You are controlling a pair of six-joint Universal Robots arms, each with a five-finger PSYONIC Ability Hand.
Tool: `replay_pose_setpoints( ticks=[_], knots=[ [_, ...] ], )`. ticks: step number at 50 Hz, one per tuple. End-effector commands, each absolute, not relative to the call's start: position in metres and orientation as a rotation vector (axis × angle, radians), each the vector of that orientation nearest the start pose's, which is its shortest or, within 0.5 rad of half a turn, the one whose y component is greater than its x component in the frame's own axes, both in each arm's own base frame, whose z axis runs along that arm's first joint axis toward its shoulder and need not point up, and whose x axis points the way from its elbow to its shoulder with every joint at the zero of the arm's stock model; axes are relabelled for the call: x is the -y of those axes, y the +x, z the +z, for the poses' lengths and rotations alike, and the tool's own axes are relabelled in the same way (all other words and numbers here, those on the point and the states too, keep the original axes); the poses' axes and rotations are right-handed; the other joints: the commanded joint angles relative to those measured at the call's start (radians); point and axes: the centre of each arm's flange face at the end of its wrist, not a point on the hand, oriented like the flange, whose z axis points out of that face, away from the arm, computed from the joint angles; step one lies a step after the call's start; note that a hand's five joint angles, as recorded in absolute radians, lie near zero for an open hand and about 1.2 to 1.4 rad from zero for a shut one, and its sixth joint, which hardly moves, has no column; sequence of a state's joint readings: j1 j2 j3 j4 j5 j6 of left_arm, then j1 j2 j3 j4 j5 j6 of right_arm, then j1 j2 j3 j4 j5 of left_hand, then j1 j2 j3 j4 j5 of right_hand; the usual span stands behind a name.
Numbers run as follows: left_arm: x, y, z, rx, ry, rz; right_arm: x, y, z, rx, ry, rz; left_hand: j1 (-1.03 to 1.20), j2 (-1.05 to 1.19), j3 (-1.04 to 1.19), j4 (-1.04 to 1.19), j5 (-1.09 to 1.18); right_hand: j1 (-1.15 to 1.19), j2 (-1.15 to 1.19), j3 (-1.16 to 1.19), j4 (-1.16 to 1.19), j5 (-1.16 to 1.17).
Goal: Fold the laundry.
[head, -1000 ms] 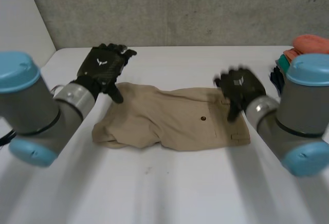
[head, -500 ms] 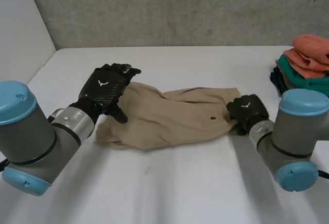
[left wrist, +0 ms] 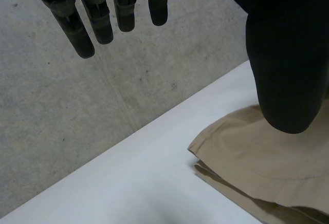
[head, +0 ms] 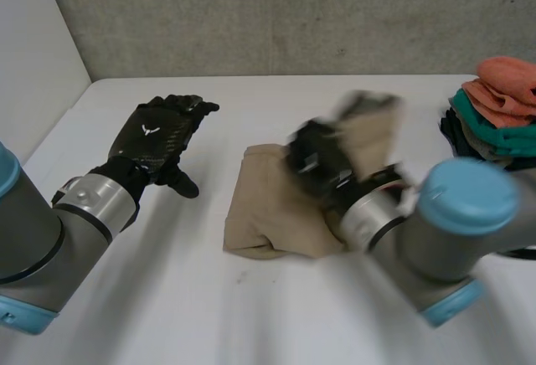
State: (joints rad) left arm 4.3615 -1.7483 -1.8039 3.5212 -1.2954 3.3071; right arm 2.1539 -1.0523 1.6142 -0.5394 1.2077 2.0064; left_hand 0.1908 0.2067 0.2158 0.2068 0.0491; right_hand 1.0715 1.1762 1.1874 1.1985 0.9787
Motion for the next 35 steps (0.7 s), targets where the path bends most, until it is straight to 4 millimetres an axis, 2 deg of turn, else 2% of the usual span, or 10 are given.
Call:
replay_pose_setpoints(
  ticks=[1, 3, 4, 5, 11, 13, 16, 22, 27, 35],
  knots=[
    [0.252, -0.259, 0.226, -2.322, 0.949, -2.382, 0.187, 0.386, 0.125, -0.89, -2.119, -2.029, -0.016, -0.032, -0.041, -0.032, -0.049, 0.325, 0.22, 0.209, 0.198, 0.243],
    [0.253, -0.259, 0.228, -2.316, 0.944, -2.387, 0.188, 0.387, 0.128, -0.92, -2.122, -2.004, -0.016, -0.032, -0.041, -0.032, -0.049, -0.183, -0.288, -0.299, -0.31, -0.265],
    [0.255, -0.26, 0.231, -2.31, 0.935, -2.391, 0.19, 0.388, 0.132, -0.972, -2.103, -1.991, -0.016, -0.032, -0.041, -0.032, -0.049, -0.803, -0.907, -0.919, -0.93, -0.884],
    [0.256, -0.26, 0.233, -2.302, 0.934, -2.398, 0.192, 0.388, 0.135, -1.011, -2.079, -1.988, -0.016, -0.032, -0.041, -0.032, -0.049, -0.897, -1.002, -1.013, -1.024, -0.979],
    [0.262, -0.269, 0.244, -2.249, 0.927, -2.451, 0.209, 0.376, 0.196, -1.384, -1.493, -1.995, -0.016, -0.032, -0.041, -0.032, -0.049, -0.897, -1.002, -1.013, -1.024, -0.979],
    [0.265, -0.275, 0.25, -2.222, 0.932, -2.482, 0.225, 0.358, 0.229, -1.506, -1.164, -1.979, -0.016, -0.032, -0.041, -0.032, -0.049, -0.897, -1.002, -1.013, -1.024, -0.979],
    [0.269, -0.287, 0.256, -2.204, 0.944, -2.514, 0.248, 0.333, 0.24, -1.649, -0.833, -1.882, -0.016, -0.032, -0.041, -0.032, -0.049, -0.897, -1.002, -1.013, -1.024, -0.979],
    [0.258, -0.321, 0.252, -2.251, 1.071, -2.51, 0.273, 0.3, 0.232, -1.908, -0.69, -1.78, -0.016, -0.032, -0.041, -0.032, -0.049, -0.897, -1.002, -1.013, -1.024, -0.979],
    [0.243, -0.358, 0.22, -2.384, 1.251, -2.359, 0.289, 0.293, 0.207, -2.092, -0.718, -1.661, -0.016, -0.032, -0.041, -0.032, -0.049, -0.897, -1.002, -1.013, -1.024, -0.979],
    [0.255, -0.353, 0.152, -2.534, 1.209, -1.911, 0.299, 0.305, 0.152, -2.202, -0.789, -1.4, -0.016, -0.032, -0.041, -0.032, -0.049, -0.897, -1.002, -1.013, -1.024, -0.979]
  ],
)
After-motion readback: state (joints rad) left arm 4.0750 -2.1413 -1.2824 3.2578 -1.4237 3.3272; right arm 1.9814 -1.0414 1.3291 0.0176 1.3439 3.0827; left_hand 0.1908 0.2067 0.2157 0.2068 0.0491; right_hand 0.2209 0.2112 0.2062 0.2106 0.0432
